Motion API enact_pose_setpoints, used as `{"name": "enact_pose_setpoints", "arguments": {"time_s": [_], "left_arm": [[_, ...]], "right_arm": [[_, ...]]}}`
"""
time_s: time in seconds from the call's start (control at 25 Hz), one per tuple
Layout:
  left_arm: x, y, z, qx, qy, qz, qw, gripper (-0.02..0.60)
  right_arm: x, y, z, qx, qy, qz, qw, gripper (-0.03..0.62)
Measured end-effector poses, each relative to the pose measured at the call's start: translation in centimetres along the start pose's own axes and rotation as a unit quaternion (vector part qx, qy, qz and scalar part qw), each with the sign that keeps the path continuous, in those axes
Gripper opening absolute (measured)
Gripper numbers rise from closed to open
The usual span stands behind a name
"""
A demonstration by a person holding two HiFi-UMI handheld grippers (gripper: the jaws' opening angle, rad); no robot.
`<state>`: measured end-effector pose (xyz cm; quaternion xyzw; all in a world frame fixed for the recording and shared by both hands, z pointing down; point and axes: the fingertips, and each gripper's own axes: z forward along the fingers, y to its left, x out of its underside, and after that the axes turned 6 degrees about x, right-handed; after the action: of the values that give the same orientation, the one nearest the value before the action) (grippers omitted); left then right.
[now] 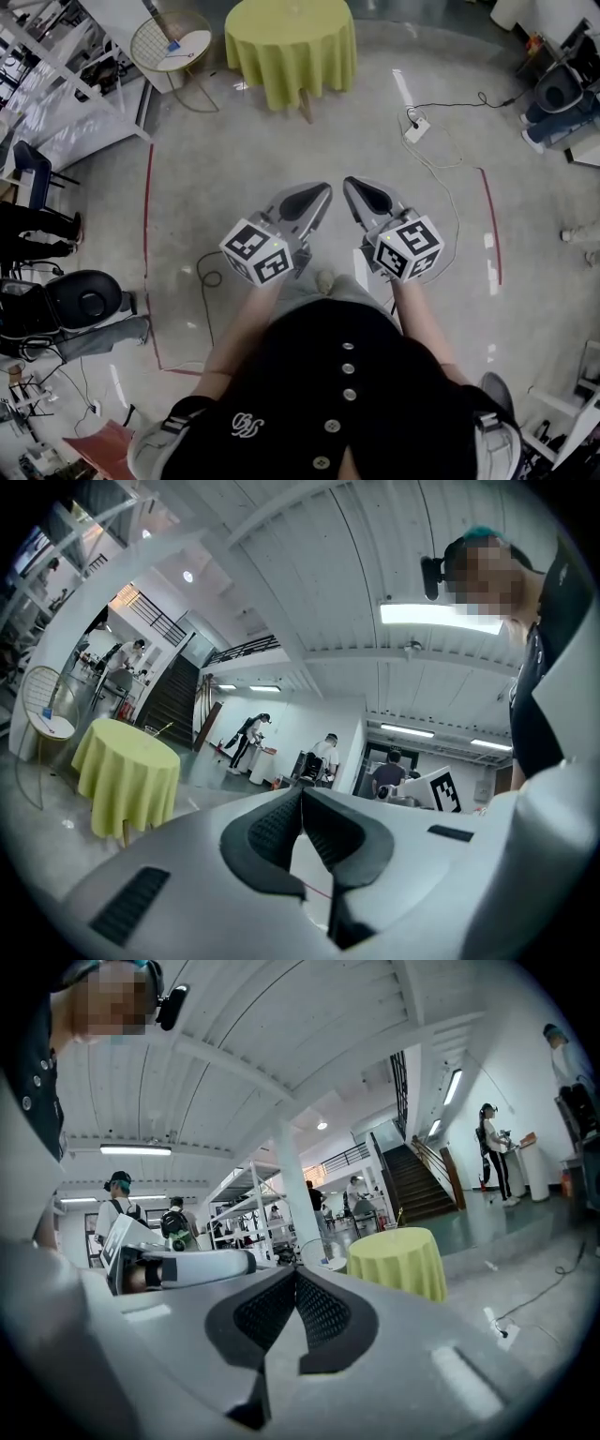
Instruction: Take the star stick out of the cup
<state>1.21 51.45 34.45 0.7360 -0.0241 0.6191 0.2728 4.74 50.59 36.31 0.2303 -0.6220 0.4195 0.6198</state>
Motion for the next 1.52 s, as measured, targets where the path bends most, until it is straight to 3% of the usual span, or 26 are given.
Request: {"name": "enact_pose_setpoints", "arguments": {"time_s": [0.48, 0.88, 1.16, 1.52], "left_arm": [[-0.2, 4.7, 2.3, -0.011, -0.002, -0.018, 0.9998, 0.012], [-3.5, 13.6, 4.6, -0.004, 0.008, -0.018, 0.9998, 0.012], [-7.1, 20.5, 4.9, 0.0, 0.01, -0.02, 0.9998, 0.012], [-8.9, 25.6, 5.7, 0.024, 0.013, -0.024, 0.9993, 0.012]], "right_arm": [[0.3, -2.9, 4.0, 0.004, 0.011, 0.014, 1.0, 0.003], [-2.0, -6.3, 12.8, 0.022, 0.004, 0.002, 1.0, 0.003], [-5.6, -7.7, 19.7, 0.036, -0.033, -0.001, 0.999, 0.003], [-6.2, -9.4, 24.4, 0.07, -0.028, -0.007, 0.997, 0.003]]}}
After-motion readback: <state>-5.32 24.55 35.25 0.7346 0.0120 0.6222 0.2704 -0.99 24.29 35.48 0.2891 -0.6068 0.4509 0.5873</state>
